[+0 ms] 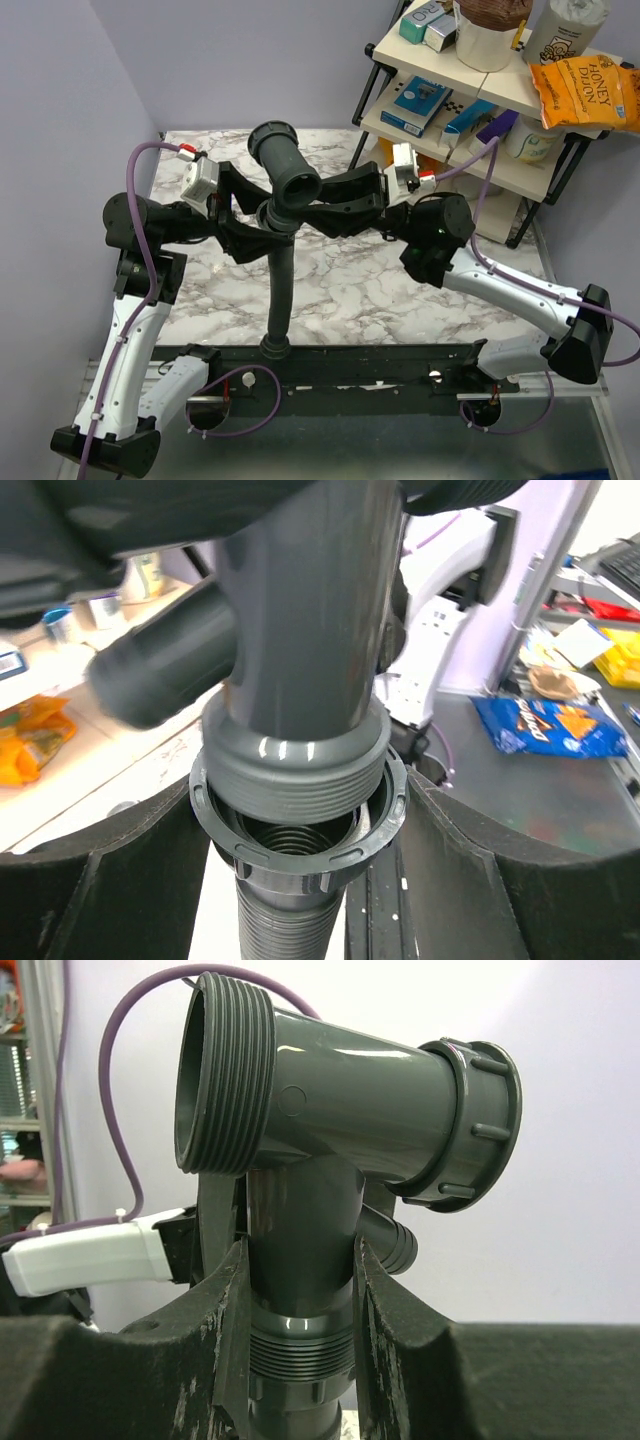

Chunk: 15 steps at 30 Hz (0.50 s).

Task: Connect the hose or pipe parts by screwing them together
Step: Install the adaptor on the pipeline.

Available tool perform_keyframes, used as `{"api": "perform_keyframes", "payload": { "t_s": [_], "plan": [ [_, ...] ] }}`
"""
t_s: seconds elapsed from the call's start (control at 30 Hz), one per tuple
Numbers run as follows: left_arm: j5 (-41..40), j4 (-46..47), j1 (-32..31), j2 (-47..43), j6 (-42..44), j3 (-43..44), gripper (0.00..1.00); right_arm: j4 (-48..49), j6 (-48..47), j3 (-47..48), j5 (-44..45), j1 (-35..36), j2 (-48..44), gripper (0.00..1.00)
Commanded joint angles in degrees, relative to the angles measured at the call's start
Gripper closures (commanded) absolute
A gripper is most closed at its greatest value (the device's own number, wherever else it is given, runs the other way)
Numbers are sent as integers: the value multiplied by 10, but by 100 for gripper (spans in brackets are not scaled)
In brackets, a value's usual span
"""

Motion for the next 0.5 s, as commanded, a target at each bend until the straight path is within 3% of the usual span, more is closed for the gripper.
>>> {"api": "perform_keyframes", "payload": {
  "t_s": [0.0, 0.33, 0.47],
  "plan": [
    [-77, 20, 11, -20, 27, 28, 100, -28, -9, -38, 29, 3, -15, 99],
    [-48, 8, 13, -16, 34, 34, 100, -58, -40, -40, 59, 3, -34, 99],
    [-20, -73, 12, -20, 93, 24, 100, -61, -44, -11, 59, 2, -35, 99]
  ]
}}
